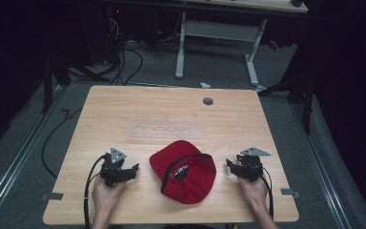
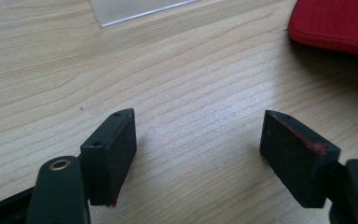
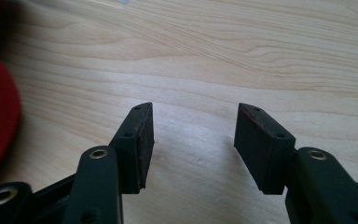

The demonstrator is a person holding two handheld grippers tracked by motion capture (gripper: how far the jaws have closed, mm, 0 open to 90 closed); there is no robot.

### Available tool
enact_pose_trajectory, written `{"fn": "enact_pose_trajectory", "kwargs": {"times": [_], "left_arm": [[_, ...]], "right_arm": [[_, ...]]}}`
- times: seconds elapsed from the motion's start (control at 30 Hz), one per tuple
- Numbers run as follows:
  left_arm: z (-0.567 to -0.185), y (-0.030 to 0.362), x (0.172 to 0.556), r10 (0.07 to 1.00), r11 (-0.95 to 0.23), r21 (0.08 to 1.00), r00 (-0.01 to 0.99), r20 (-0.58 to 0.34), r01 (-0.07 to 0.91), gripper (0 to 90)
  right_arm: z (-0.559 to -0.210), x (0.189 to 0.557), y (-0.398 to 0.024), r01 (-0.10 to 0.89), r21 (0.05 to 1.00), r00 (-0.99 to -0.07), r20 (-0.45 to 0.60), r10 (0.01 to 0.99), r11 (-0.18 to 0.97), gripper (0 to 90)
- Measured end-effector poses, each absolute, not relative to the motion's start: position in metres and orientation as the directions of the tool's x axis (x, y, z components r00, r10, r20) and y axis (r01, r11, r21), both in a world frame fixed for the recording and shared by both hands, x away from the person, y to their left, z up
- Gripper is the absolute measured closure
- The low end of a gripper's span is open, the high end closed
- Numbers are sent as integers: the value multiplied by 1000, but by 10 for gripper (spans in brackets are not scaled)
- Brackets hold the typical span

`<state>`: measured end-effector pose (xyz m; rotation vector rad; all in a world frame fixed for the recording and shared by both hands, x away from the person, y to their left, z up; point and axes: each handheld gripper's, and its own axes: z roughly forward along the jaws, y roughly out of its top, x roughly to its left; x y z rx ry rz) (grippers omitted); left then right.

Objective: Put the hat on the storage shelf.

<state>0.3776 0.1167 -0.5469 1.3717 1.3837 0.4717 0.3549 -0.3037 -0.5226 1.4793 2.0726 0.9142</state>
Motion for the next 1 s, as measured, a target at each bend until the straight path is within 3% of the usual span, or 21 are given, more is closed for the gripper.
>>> {"fn": "enact_pose_trajectory", "kwargs": {"times": [0.57, 1.0], "left_arm": [[-547, 117, 378, 884, 256, 852, 244, -398, 457, 273], [-547, 117, 378, 884, 256, 852, 245, -397, 457, 273]], "right_arm": [[-504, 321, -292, 583, 786, -455, 109, 884, 204, 423], [-497, 336, -265, 562, 783, -542, 105, 834, 267, 345]]}}
